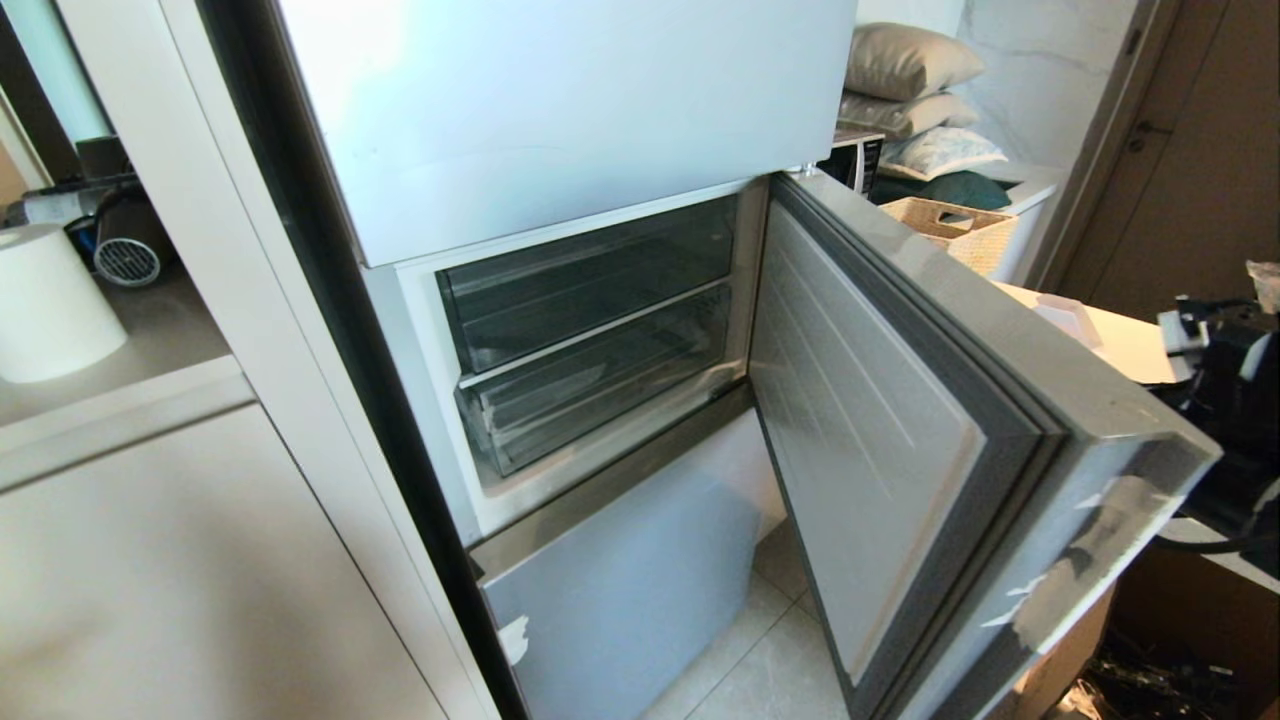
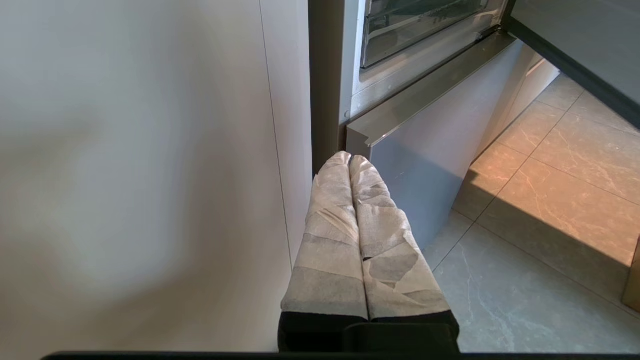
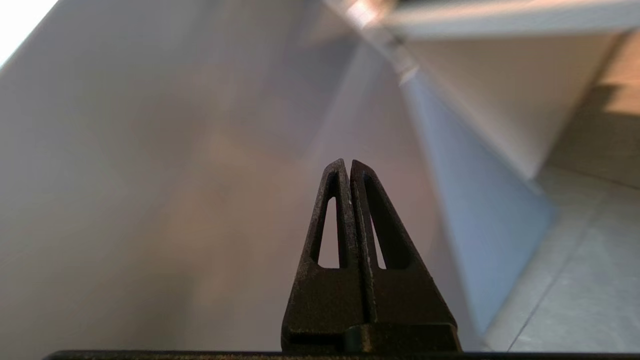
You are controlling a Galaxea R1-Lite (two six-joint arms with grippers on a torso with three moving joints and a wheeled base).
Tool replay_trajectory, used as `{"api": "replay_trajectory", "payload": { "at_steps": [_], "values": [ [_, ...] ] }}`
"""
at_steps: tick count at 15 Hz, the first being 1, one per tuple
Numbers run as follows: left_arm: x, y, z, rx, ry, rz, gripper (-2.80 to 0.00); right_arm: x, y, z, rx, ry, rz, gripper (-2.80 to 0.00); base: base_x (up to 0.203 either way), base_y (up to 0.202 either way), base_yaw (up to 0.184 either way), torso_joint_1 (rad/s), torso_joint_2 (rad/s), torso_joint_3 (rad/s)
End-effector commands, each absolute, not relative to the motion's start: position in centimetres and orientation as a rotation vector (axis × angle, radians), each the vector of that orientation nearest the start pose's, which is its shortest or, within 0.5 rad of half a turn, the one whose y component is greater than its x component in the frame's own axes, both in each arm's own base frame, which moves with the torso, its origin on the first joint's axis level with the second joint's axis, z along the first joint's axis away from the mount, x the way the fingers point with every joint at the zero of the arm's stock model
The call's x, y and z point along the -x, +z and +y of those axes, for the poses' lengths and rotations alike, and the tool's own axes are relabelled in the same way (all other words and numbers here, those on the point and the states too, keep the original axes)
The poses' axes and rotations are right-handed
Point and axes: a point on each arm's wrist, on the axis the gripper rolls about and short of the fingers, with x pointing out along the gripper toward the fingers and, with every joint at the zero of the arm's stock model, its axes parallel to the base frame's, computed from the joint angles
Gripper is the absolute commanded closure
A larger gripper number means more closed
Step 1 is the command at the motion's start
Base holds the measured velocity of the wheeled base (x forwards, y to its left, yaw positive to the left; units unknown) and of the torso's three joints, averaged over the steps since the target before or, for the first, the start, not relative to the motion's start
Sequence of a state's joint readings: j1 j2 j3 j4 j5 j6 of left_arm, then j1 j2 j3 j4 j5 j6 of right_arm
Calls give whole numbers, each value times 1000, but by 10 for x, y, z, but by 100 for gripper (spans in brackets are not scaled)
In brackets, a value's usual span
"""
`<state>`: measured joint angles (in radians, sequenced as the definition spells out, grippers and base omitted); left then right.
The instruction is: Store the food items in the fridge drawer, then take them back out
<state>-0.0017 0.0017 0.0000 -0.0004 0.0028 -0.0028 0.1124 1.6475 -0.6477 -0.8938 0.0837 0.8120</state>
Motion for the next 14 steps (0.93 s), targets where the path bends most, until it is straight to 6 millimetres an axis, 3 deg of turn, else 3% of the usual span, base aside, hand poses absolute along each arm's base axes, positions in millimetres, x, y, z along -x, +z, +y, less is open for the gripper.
{"api": "replay_trajectory", "payload": {
  "at_steps": [1,4,8,10,14],
  "values": [
    [23,76,0,3,2,2,0,-286,178,75,-772,224,220,0,0,0,0,0,0,0],
    [23,76,0,3,2,2,0,-315,160,131,-686,291,263,0,0,0,0,0,0,0],
    [23,76,0,3,2,3,0,-373,149,180,-620,378,203,0,0,0,0,0,0,0],
    [23,76,0,3,2,3,0,-383,151,196,-610,512,204,0,0,0,0,0,0,0],
    [23,76,0,3,2,2,0,-375,146,195,-617,654,199,0,0,0,0,0,0,0]
  ]
}}
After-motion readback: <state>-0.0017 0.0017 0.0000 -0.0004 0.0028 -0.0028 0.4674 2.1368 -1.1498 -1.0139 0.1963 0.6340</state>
